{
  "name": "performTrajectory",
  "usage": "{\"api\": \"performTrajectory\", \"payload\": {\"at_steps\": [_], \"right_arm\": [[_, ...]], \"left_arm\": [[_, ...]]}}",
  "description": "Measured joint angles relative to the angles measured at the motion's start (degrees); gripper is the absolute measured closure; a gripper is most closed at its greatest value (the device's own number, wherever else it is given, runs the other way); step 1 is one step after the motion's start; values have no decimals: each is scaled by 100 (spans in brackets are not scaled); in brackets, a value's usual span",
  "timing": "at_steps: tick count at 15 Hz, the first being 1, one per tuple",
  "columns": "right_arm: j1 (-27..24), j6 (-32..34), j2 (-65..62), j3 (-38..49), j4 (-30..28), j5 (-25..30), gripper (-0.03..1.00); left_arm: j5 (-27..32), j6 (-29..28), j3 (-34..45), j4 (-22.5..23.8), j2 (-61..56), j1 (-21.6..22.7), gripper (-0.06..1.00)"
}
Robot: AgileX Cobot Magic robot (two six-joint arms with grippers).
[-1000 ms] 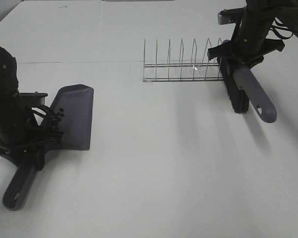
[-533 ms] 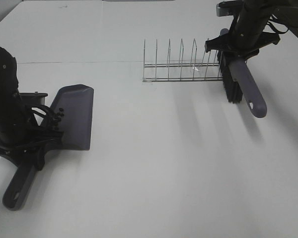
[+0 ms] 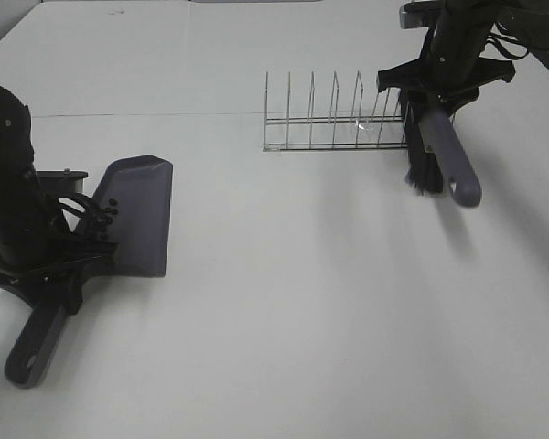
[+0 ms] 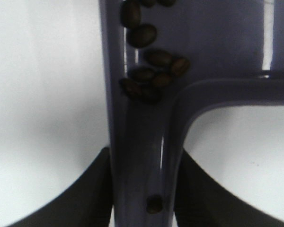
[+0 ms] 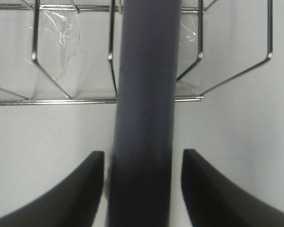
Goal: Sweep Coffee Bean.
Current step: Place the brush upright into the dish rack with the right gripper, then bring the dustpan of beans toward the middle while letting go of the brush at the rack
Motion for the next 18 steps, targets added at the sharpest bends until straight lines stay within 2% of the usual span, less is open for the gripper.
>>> {"api": "performTrajectory", "payload": {"at_steps": [2, 4, 8, 13, 18], "right_arm": [[0, 6, 6, 0, -52, 109, 36], [0, 6, 6, 0, -178, 138, 31], [0, 6, -160, 0, -264, 212, 30], [0, 6, -951, -11, -143, 384, 30], [23, -11, -1134, -11, 155, 779, 30]], "left_arm": [[0, 0, 0, 0, 0, 0, 62], [0, 0, 0, 0, 0, 0, 62], [0, 0, 0, 0, 0, 0, 62], [-17, 0, 0, 0, -40, 0, 62], [-69, 63, -372, -544, -178, 0, 62]]}}
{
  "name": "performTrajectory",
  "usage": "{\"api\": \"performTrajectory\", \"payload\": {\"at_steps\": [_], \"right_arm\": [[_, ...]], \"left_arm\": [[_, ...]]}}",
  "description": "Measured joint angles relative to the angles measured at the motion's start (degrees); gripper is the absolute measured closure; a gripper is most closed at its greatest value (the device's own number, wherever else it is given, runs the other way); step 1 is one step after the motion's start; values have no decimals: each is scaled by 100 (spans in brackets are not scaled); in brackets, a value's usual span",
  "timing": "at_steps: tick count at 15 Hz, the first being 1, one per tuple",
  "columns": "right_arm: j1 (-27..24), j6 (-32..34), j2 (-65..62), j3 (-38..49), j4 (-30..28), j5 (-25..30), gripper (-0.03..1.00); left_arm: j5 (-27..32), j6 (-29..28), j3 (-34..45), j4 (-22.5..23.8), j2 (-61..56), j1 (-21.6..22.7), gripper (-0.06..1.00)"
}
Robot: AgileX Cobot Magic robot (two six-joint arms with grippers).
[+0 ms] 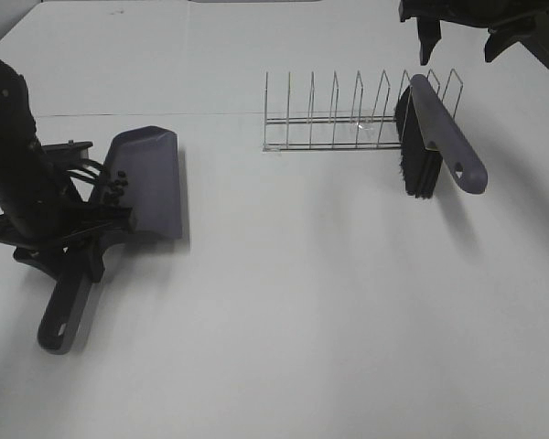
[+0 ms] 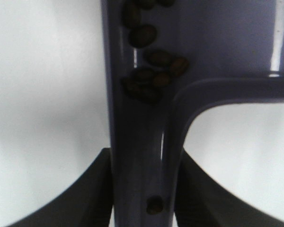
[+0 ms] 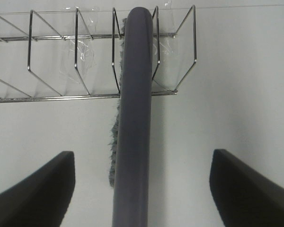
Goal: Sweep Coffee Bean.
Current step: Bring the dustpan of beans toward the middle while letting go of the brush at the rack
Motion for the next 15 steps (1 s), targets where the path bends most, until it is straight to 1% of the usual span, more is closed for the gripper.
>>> {"api": "performTrajectory", "payload": {"at_steps": [3, 4, 7, 10, 12, 15], "right_arm": [[0, -34, 0, 0, 109, 86, 30], [0, -34, 0, 0, 115, 86, 30], [0, -34, 0, 0, 120, 86, 30], [0, -92, 0, 0, 120, 86, 30], [0, -172, 0, 0, 120, 86, 30], [0, -189, 0, 0, 120, 109, 30]], "left_arm": [[-29, 189, -138, -384, 0, 0, 62], [-29, 195, -138, -441, 0, -23, 62], [46, 218, -315, -510, 264, -246, 62], [350, 218, -791, -521, 710, -493, 62], [533, 218, -1071, -527, 905, -596, 62], [573, 218, -1180, -527, 957, -625, 62]]}}
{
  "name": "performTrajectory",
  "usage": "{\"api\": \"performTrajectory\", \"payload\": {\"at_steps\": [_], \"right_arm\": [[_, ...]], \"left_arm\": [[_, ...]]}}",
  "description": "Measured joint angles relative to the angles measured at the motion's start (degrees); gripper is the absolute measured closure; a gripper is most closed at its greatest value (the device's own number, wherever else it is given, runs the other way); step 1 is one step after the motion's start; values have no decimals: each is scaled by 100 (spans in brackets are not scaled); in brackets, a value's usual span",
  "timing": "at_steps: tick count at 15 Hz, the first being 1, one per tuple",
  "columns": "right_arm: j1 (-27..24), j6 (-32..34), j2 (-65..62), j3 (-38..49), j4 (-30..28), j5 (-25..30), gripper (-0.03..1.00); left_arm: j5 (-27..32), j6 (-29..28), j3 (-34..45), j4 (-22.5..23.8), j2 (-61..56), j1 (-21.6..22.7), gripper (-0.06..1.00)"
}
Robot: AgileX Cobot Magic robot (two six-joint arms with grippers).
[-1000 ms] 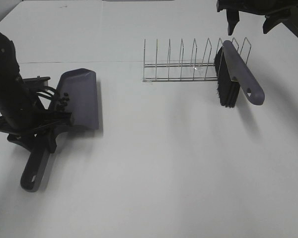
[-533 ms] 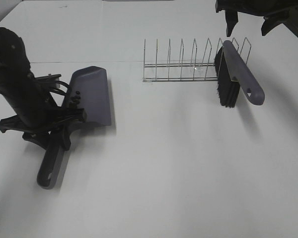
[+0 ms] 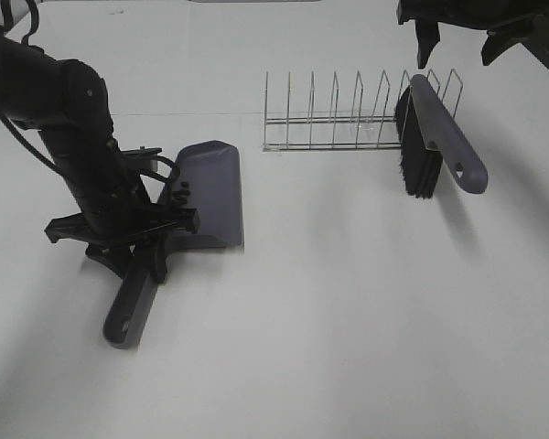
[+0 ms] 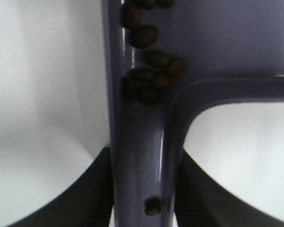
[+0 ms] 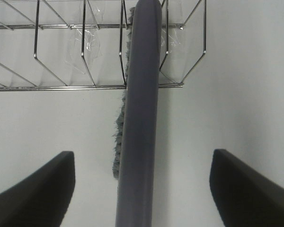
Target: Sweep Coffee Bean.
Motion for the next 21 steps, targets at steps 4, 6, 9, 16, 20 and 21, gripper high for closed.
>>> {"api": "performTrajectory", "payload": {"at_steps": [4, 6, 9, 16, 20, 21], "right_arm": [[0, -6, 0, 0, 0, 229, 30], [0, -40, 0, 0, 0, 367, 30], [0, -149, 0, 0, 6, 607, 30], [0, -292, -922, 922, 298, 625, 31], [0, -367, -2126, 2401, 327, 619, 31], [0, -407, -2418, 2773, 327, 619, 31]], "left_arm": [[-6, 6, 0, 0, -206, 0, 28], [-11, 40, -6, 0, -430, 0, 26], [80, 172, -6, 195, -991, 0, 26], [1346, -92, -6, 1283, -3214, 0, 26], [1856, -195, 0, 1553, -4589, 0, 26], [1868, -195, 115, 1558, -4910, 0, 26]]}}
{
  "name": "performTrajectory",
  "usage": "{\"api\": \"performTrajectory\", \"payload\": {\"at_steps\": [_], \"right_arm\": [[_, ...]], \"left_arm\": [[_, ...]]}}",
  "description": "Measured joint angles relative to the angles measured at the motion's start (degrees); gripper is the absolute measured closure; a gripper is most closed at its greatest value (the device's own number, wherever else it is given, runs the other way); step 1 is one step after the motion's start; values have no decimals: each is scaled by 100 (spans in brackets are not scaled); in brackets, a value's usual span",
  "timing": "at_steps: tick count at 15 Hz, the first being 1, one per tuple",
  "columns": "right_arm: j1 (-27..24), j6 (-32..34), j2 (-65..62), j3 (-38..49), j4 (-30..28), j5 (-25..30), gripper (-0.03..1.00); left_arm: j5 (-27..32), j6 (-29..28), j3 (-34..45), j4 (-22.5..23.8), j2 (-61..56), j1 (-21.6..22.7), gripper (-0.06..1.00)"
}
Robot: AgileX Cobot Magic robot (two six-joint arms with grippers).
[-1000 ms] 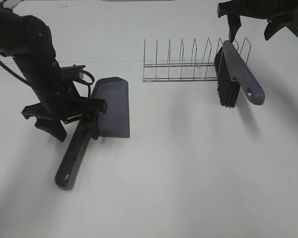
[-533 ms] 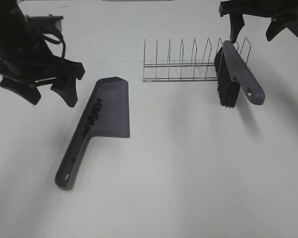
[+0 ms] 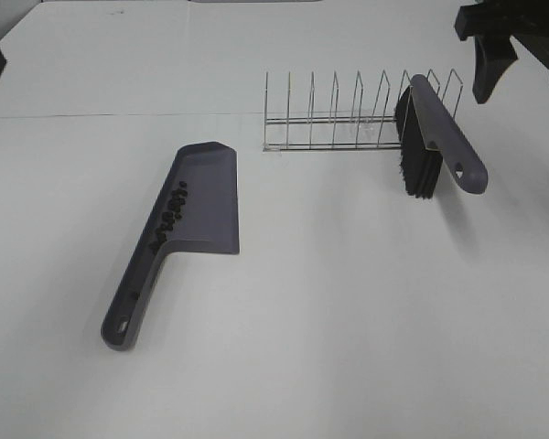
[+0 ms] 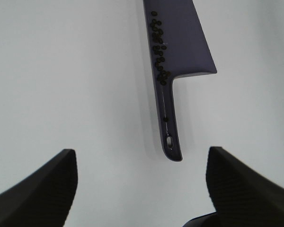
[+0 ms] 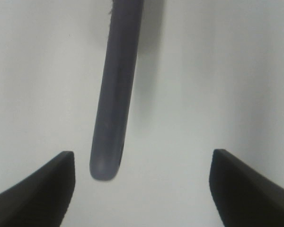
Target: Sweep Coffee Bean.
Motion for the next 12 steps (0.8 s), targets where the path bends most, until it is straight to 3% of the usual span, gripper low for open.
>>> {"api": "performTrajectory", "payload": {"at_steps": [6, 12], "right_arm": [[0, -17, -1891, 2338, 80, -275, 31], [0, -40, -3925, 4395, 516, -281, 31]], "left_arm": [[34, -23, 1748, 0, -1684, 0, 26], [-476, -23, 3598, 6, -3690, 0, 26]]}}
